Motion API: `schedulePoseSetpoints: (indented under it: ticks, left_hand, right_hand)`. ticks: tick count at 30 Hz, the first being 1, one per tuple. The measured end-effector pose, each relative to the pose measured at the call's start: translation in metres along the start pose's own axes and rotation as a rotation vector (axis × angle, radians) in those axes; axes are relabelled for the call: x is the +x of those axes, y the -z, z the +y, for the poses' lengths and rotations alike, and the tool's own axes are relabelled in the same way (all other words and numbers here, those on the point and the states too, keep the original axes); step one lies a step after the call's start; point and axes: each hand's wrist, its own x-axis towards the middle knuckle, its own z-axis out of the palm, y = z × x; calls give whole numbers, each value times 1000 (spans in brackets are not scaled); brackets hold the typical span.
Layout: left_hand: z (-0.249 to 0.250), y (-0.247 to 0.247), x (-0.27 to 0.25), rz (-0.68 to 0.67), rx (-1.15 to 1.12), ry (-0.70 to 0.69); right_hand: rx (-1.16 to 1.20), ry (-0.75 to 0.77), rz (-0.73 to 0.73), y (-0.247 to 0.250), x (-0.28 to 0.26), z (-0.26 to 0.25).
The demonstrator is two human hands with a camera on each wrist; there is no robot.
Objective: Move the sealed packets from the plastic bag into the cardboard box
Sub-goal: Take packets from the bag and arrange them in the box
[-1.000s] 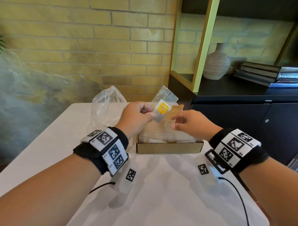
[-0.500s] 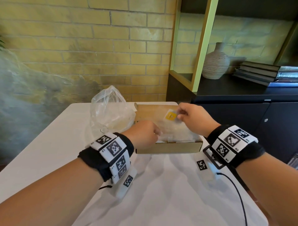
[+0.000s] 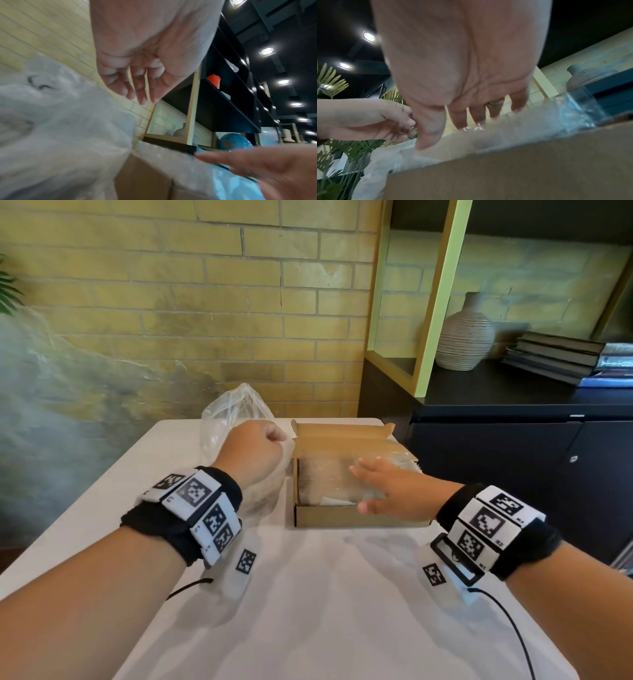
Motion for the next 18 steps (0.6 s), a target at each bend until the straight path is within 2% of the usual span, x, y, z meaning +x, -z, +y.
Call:
schedulePoseSetpoints:
  ticks: [2,6,10,14,18]
  left_hand:
    - [-13,5,7,-56,97,96]
    - [-30,7,11,-269,374,238]
    - [-35,7,12,-399,465,328]
    - [-38,1,14,-470,485,350]
    - [-33,-9,17,-434,518,359]
  right_hand:
    - [-27,-6,-56,-3,0,0]
    - [-26,-39,-67,-3,5,0]
    - [-43,-67,-73,-7,15,-1]
    - [-39,-74,-71,-6,20,-2]
    - [-13,-73,-65,-7,18,0]
